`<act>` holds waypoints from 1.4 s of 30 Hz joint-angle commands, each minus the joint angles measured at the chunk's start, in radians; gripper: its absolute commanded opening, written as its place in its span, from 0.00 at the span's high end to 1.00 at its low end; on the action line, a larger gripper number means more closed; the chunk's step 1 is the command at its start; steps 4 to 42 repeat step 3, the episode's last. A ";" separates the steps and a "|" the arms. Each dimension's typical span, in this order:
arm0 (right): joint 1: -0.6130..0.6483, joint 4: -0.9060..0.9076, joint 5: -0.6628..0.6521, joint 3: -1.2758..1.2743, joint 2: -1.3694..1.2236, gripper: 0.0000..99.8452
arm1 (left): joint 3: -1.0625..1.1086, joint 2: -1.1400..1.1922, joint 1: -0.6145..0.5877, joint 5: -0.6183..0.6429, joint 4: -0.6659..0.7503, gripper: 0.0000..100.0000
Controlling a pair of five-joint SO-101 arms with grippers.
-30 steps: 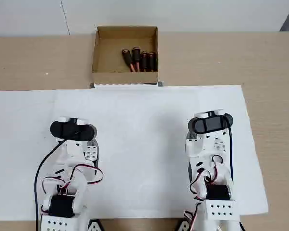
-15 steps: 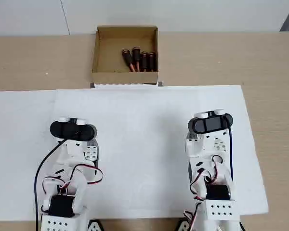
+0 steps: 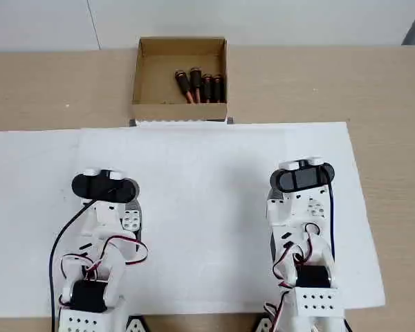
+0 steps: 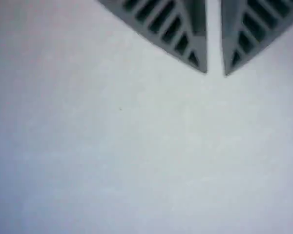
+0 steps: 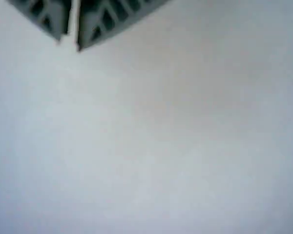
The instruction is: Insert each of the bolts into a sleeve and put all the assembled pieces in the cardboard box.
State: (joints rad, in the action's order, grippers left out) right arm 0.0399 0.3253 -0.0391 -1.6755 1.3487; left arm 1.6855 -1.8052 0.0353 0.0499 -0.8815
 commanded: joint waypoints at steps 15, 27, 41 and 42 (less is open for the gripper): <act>0.007 0.002 0.008 -0.015 0.015 1.00 | -0.004 -0.008 -0.003 0.002 0.002 0.99; 0.007 0.002 0.008 -0.015 0.015 1.00 | -0.004 -0.008 -0.003 0.002 0.002 0.99; 0.007 0.002 0.008 -0.015 0.015 1.00 | -0.004 -0.008 -0.003 0.002 0.002 0.99; 0.007 0.002 0.008 -0.015 0.015 1.00 | -0.004 -0.008 -0.003 0.002 0.002 0.99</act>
